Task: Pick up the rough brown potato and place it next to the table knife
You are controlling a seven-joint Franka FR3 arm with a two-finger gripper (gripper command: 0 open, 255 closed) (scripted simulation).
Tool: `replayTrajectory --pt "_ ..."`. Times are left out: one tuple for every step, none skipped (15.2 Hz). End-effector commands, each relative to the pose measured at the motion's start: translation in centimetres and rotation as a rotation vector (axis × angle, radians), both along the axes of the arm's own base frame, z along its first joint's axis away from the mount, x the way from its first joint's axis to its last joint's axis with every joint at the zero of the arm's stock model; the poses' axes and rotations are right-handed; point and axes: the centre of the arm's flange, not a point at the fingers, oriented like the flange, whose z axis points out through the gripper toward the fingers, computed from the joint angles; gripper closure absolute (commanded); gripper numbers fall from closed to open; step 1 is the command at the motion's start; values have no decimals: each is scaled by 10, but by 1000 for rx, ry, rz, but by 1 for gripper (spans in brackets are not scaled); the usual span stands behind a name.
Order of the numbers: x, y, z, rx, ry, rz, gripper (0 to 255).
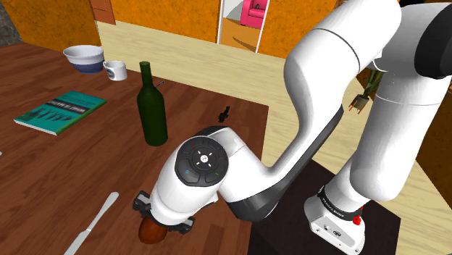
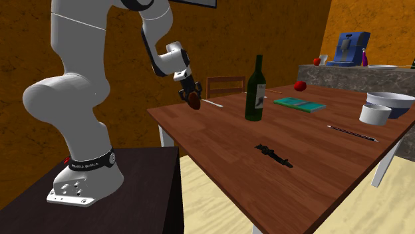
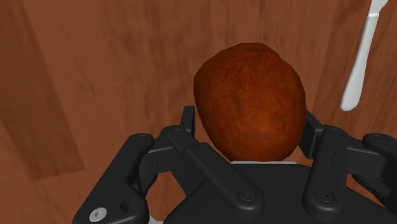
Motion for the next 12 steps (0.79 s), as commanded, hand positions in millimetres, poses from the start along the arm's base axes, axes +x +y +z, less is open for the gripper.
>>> replayTrajectory --pt "0 -4 -6 -12 8 -4 255" --pt "0 -4 -6 -12 8 -4 255" --pt "0 -4 -6 -12 8 -4 255" --pt "0 -4 -6 -12 8 -4 255" --pt "0 -4 -7 -12 8 -4 0" --pt "0 -4 -7 -12 8 -4 0" --pt "0 -4 -7 -12 8 -4 0" --pt "0 -4 -7 -12 8 -4 0" --pt "0 -4 -7 -12 8 -4 0" --pt "0 -4 -6 -12 8 -4 0" --pt "-4 -5 6 -12 8 -4 0" --pt "-8 -6 19 -12 8 -4 0"
